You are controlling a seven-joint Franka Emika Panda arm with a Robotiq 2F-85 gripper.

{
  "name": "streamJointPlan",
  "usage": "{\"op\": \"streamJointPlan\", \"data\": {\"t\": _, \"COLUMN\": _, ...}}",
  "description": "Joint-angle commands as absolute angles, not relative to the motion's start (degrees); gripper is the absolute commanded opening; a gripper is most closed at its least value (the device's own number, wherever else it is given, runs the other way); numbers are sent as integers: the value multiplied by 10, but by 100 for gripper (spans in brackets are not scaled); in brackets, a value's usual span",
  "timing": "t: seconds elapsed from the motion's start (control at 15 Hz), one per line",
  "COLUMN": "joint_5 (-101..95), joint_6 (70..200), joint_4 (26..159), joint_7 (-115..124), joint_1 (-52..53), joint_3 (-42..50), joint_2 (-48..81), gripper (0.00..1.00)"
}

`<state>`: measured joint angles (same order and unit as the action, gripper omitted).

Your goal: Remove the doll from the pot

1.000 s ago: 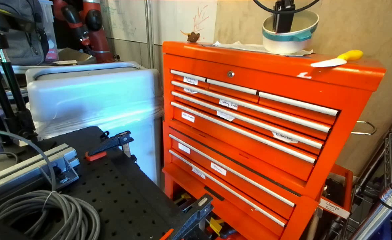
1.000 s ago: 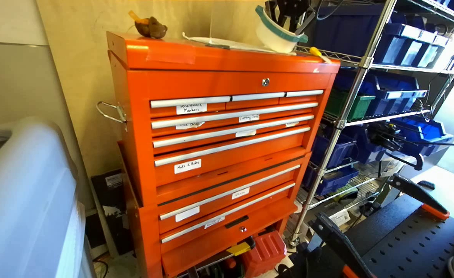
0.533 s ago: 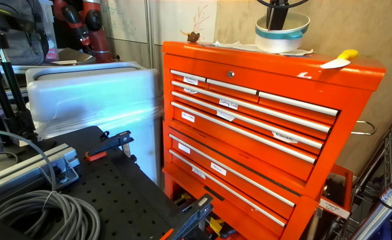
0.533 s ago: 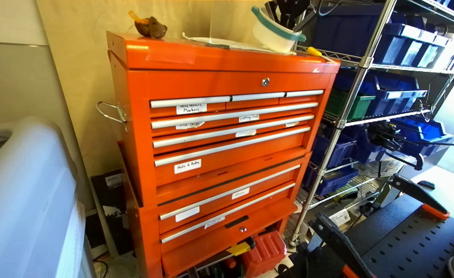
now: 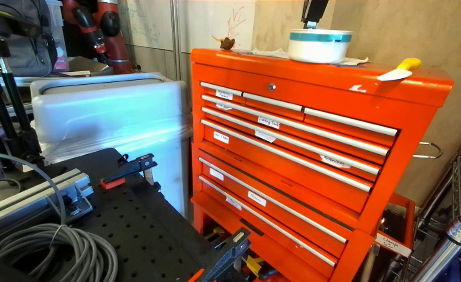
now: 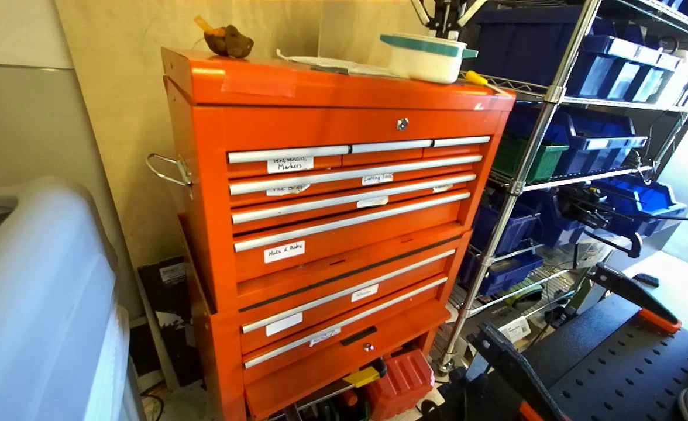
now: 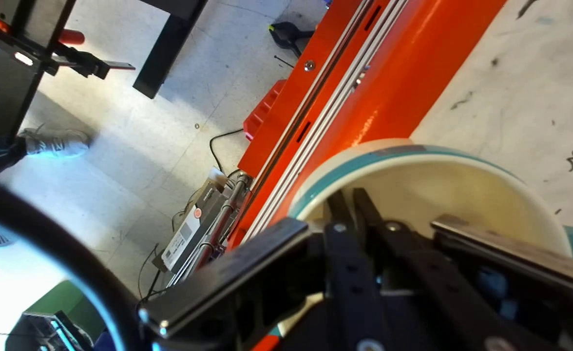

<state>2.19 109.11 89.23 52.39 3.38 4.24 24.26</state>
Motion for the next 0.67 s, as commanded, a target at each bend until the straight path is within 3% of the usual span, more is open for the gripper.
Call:
{"op": "streamJointPlan", "data": {"t": 0.0, "joint_5": 14, "joint_6": 1076, "joint_4": 871, "joint_7": 497, "joint_1": 32, "joint_3": 40, "joint_2": 238, "gripper": 2}}
{"op": "streamJointPlan", "data": {"t": 0.6, "joint_5": 59, "joint_6": 1064, "joint_4": 881, "joint_7": 333, "joint_1": 12, "joint_3": 23, "joint_2": 174, "gripper": 2}}
